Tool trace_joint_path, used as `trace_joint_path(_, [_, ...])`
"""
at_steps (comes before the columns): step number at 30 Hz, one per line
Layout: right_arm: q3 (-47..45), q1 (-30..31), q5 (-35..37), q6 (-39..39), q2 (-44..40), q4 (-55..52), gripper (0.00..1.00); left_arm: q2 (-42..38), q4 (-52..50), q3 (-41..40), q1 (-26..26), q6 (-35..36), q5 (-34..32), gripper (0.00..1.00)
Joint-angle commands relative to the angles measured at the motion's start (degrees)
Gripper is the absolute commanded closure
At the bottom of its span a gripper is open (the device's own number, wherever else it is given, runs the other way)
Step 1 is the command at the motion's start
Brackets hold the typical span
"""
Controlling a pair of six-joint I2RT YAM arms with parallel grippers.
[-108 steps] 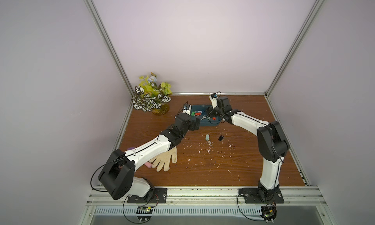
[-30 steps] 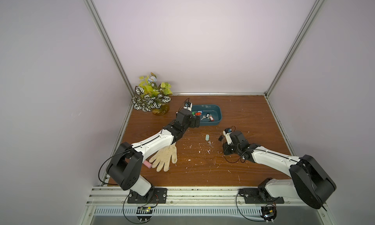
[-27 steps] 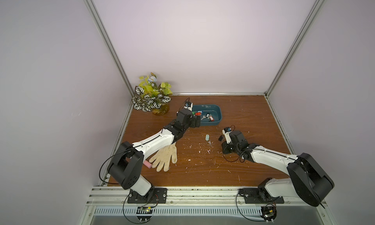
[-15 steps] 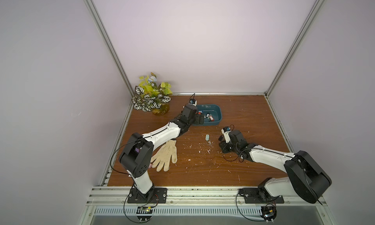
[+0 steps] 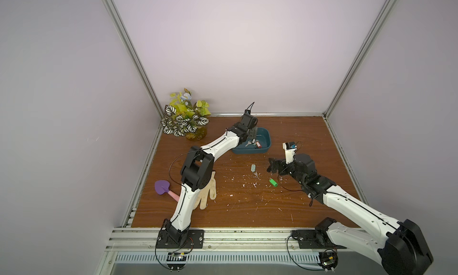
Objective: Take the keys out of the storage box
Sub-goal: Place the key at the center of the board, then pick up the key from the storage box.
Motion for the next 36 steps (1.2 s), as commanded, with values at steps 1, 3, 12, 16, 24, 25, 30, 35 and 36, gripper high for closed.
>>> trace_joint_path(1, [1.31, -1.72, 1.70, -1.26, 1.15, 1.20, 0.00, 2.27, -5.90, 3.53, -0.48, 1.06, -2.44, 0.22])
trace_joint_path(3, [1.41, -2.72, 0.85, -1.13, 1.92, 1.61, 0.01, 3.61, -6.34, 4.41, -0.46, 1.00, -2.19, 0.26])
trace_joint_path(12, [1.33, -6.55, -2.98, -1.22, 4.38, 3.63, 0.00, 9.90, -7.45, 8.90, -0.44, 0.02, 1.19, 0.44])
trace_joint_path(16, [0.96, -7.52, -4.07, -1.20, 5.23, 4.40, 0.00, 12.08, -7.48, 11.24, -0.35, 0.20, 1.26, 0.49])
trace_joint_path(24, [0.24, -9.48, -6.13, -0.96, 6.86, 6.17, 0.00, 15.57, -8.03, 14.68, 0.53, 0.02, 1.20, 0.55])
trace_joint_path(25, [0.27, -9.69, -6.41, -0.87, 7.09, 6.28, 0.00, 16.09, -8.03, 15.30, 0.62, 0.18, 1.26, 0.57])
trace_joint_path(30, [0.17, -10.49, -7.17, -0.83, 7.64, 6.75, 0.00, 18.00, -8.21, 17.49, 0.64, 0.38, 1.11, 0.63])
trace_joint_path(35, [0.02, -11.00, -7.52, -0.70, 7.80, 6.99, 0.00, 18.64, -8.19, 17.92, 0.78, 0.46, 0.43, 0.70])
trace_joint_path(36, [-0.01, -11.09, -7.68, -0.67, 7.90, 7.07, 0.00, 18.69, -8.15, 17.99, 0.79, 0.58, 0.25, 0.72])
